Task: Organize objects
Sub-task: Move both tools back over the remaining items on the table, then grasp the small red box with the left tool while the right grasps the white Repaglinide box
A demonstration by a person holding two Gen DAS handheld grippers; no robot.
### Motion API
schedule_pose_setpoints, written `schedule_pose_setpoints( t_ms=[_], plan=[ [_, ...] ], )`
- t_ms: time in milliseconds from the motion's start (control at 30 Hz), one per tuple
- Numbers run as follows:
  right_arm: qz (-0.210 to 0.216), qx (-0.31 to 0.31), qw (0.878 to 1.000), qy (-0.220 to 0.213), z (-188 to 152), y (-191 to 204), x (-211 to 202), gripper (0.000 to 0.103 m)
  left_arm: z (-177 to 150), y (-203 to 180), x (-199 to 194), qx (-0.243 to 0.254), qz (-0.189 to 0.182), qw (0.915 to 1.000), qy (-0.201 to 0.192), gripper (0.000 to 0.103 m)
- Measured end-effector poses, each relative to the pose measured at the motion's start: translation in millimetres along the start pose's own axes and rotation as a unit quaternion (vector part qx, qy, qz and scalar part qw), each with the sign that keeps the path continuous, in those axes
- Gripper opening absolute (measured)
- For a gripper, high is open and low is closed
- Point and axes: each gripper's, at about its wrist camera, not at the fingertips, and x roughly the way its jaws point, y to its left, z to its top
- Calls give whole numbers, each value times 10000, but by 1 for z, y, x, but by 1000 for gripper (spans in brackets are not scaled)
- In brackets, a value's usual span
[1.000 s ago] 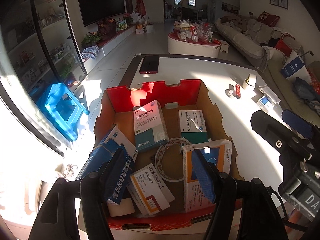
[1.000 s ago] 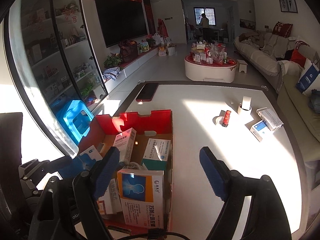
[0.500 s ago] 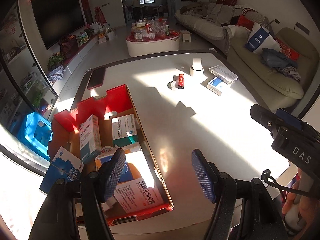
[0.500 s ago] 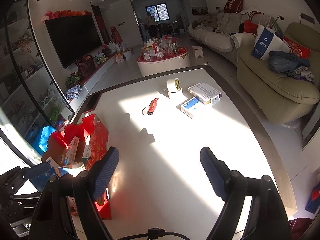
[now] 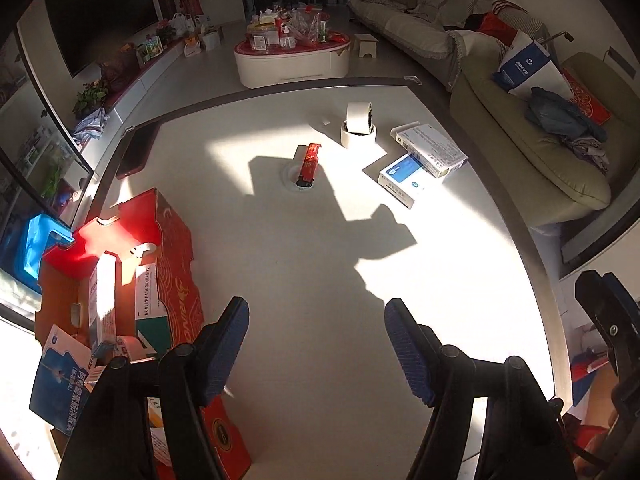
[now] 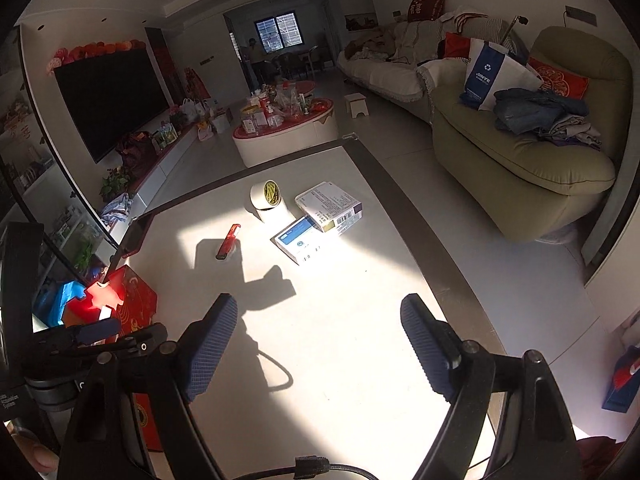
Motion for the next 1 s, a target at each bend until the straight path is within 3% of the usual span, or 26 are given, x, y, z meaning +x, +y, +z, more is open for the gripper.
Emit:
schedule_pose_setpoints(
  t_ms=[133,233,433,667,767,1000],
  plan=[
    [121,153,9998,101,-3,-11,15,83,36,-3,40,-351,90,9990,276,75],
    [181,174,9995,194,-7,-16,27,83,57,-1,71,-698,-76,9962,524,75],
    [250,56,9991,324,-8,-25,54,83,88,1,119,-826,116,9949,564,75],
    [357,-319,9980,418,28,-36,95,83,114,32,151,-1445,136,9873,647,75],
    [336,-611,9964,476,54,-34,124,83,125,31,160,-1378,184,9882,637,75],
    [463,-1390,9821,1182,97,-12,209,83,140,14,179,-831,218,9936,728,75]
  ],
)
